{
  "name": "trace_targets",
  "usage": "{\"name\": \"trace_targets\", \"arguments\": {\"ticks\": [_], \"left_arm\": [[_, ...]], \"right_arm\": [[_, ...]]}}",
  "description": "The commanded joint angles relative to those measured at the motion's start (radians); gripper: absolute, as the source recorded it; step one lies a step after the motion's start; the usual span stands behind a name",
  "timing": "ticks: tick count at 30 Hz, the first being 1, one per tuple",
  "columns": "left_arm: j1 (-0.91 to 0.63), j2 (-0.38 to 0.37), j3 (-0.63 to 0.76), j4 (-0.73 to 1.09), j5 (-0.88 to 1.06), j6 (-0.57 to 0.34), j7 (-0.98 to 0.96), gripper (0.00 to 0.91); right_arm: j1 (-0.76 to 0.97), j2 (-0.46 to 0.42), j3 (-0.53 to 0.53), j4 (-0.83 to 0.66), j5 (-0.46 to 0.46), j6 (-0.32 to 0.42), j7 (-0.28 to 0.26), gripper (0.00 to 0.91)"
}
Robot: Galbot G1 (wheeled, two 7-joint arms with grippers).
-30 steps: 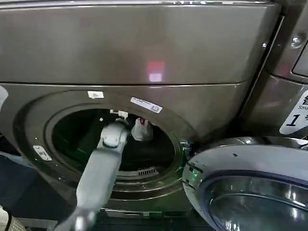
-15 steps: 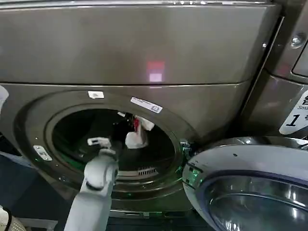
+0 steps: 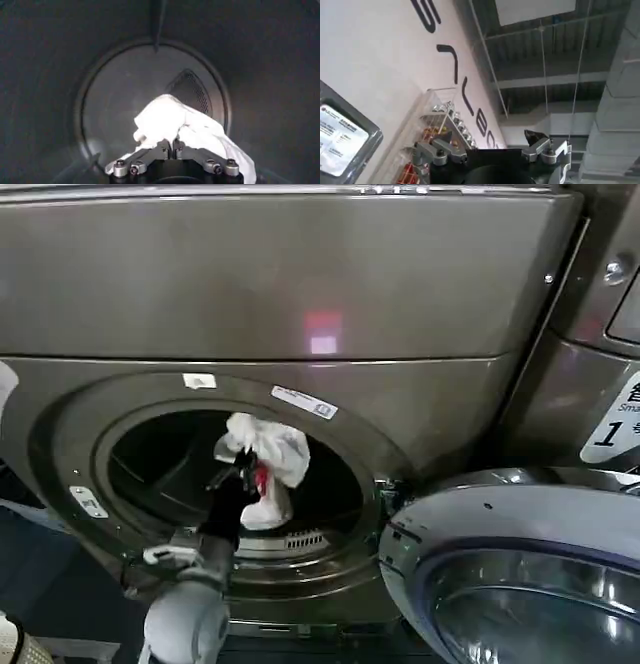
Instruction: Grasp the clothes from the dryer.
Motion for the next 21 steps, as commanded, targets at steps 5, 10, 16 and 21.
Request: {"name": "trace_targets", "arguments": {"ticks": [5,10,16,21], "left_arm": [[0.083,-0.003,0.003,-0.044,0.019,-0.017,-0.004,0.000],[0.078,-0.003,0.005,-0.049,0.017,-0.011,-0.004,0.000],[0.076,-0.005,0.006,-0.047,0.018,-0.007,-0.005,0.000],[0.075,-0.005,0.005,-0.052,0.018,-0.004,-0.005,0.000]], "right_arm": [[-0.008,0.000,0.012,-0.005,0.007,-0.001,0.005,0.907],[-0.006,0.000,0.011,-0.006,0.004,-0.003,0.004,0.907],[-0.003,-0.003,0.007,-0.008,0.001,0.000,0.008,0.907],[0.003,0.003,0.002,-0.005,-0.014,-0.010,-0.009,0.907]]}}
